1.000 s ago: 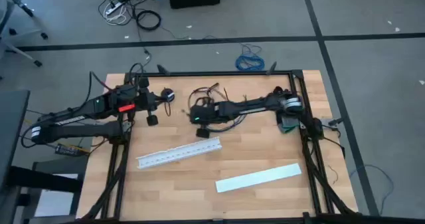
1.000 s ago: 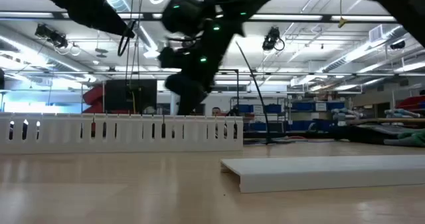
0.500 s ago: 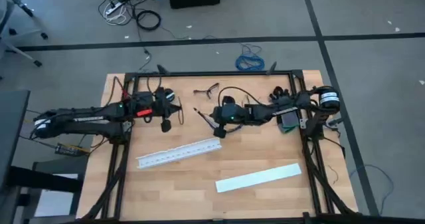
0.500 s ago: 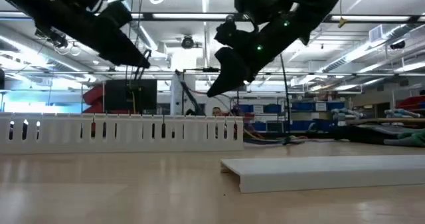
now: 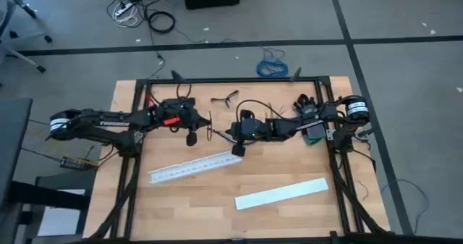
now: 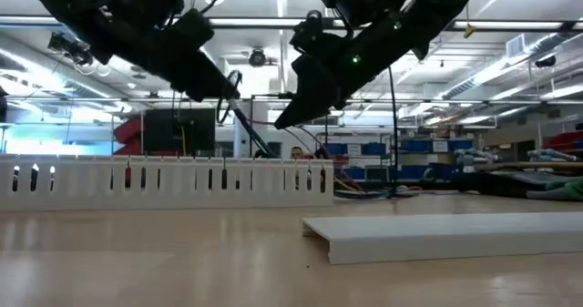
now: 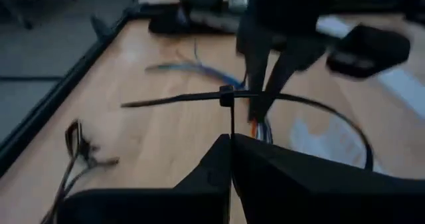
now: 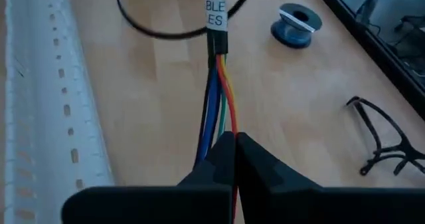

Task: Ziptie cables
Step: Wrap the cable wires with the black zip tie

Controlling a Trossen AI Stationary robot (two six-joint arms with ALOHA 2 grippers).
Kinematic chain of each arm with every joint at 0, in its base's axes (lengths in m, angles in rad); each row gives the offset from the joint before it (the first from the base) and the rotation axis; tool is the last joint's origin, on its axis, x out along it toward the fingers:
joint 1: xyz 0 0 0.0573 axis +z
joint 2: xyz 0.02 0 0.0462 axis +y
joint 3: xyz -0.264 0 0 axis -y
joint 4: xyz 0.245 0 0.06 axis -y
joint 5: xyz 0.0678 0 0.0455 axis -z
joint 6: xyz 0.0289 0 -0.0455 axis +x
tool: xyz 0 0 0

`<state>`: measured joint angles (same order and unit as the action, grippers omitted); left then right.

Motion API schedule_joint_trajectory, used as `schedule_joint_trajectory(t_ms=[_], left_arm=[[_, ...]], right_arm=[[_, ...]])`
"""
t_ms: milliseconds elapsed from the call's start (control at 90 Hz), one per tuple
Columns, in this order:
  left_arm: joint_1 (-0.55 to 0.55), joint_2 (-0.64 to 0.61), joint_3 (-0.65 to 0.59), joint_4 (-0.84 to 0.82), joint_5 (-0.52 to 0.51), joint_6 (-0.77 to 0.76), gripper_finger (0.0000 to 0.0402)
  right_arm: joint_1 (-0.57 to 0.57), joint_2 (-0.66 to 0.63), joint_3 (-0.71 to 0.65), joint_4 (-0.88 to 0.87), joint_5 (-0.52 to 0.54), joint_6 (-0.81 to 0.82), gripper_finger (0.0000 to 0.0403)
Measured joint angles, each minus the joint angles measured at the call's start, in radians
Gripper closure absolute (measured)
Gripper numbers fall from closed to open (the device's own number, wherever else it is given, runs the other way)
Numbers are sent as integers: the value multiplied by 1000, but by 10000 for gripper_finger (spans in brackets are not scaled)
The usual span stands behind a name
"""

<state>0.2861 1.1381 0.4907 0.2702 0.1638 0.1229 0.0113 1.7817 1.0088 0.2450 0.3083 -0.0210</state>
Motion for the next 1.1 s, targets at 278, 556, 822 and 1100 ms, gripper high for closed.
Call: schedule_joint_trajectory(t_ms=[278,556,822,1100], left_arm=[[0,41,5,2,-1,5,402],[0,194,5,185,41,7,402],[0,204,5,190,42,27,402],[-1,203,5,133,36,80,402]], right_arm=[[0,1,0,14,0,3,402],[2,1,0,8,-70,23,403],[-9,2,1,-26,-95,-14,337],[-24,2,1,138,-225,3,220]])
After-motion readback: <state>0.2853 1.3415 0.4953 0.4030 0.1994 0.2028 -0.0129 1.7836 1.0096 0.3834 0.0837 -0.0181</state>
